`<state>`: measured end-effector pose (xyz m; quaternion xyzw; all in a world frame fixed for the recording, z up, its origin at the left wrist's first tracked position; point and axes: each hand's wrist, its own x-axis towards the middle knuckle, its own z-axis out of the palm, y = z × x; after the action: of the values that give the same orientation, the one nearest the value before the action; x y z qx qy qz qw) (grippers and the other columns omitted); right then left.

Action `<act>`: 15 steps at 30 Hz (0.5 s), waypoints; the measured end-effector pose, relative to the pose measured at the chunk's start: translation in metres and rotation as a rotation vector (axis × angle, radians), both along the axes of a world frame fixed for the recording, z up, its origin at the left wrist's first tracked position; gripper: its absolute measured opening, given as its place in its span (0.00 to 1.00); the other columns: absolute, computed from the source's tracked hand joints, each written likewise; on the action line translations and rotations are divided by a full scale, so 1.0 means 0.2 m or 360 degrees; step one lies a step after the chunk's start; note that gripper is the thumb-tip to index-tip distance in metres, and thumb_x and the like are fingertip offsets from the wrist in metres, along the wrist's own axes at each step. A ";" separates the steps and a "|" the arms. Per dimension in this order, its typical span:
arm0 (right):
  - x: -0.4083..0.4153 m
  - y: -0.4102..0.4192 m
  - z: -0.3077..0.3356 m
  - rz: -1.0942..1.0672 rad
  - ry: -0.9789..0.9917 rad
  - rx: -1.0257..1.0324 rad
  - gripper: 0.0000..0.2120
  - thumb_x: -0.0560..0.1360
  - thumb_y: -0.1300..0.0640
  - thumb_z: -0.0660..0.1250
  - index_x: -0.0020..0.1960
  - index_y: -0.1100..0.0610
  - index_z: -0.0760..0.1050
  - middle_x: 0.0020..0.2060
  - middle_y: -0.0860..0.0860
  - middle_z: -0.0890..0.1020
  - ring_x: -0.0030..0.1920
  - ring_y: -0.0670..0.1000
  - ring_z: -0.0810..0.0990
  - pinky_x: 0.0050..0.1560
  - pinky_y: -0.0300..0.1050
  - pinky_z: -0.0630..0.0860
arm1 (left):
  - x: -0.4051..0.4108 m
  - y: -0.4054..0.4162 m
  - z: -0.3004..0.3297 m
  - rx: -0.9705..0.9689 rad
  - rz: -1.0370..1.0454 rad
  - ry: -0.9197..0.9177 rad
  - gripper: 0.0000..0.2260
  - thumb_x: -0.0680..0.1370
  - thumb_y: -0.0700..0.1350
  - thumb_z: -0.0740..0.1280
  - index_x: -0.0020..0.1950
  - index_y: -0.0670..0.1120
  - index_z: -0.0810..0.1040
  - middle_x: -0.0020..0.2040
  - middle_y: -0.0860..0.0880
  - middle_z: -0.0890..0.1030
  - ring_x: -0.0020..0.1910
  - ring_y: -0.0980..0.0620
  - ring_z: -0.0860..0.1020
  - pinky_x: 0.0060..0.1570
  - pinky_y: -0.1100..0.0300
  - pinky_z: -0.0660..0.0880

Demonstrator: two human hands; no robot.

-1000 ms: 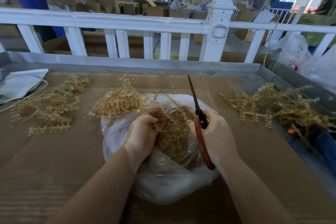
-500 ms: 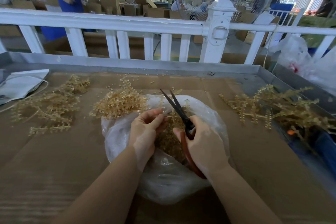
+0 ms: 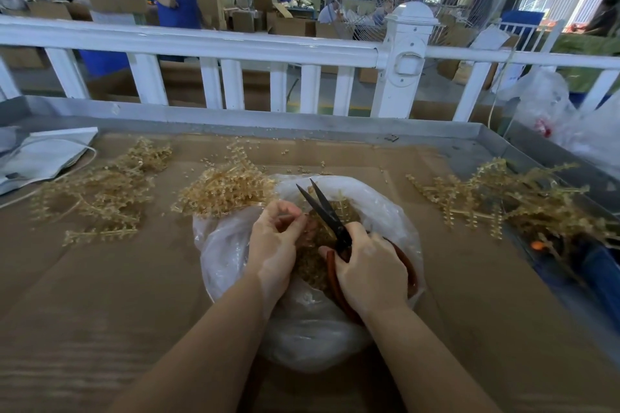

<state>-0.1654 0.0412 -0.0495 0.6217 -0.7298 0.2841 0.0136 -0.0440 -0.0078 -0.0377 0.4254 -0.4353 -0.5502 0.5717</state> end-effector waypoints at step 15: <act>-0.06 0.04 0.13 0.0189 -0.0306 0.0074 0.12 0.75 0.40 0.64 0.51 0.48 0.73 0.41 0.43 0.79 0.44 0.46 0.78 0.43 0.41 0.73 | 0.04 -0.01 0.04 0.0161 -0.0120 0.0181 0.14 0.69 0.28 0.70 0.44 0.46 0.83 0.37 0.49 0.82 0.37 0.52 0.82 0.39 0.62 0.79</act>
<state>-0.1776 0.0495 -0.0235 0.6337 -0.6961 0.3258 -0.0877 -0.0368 -0.0095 -0.0304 0.4049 -0.3895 -0.6160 0.5521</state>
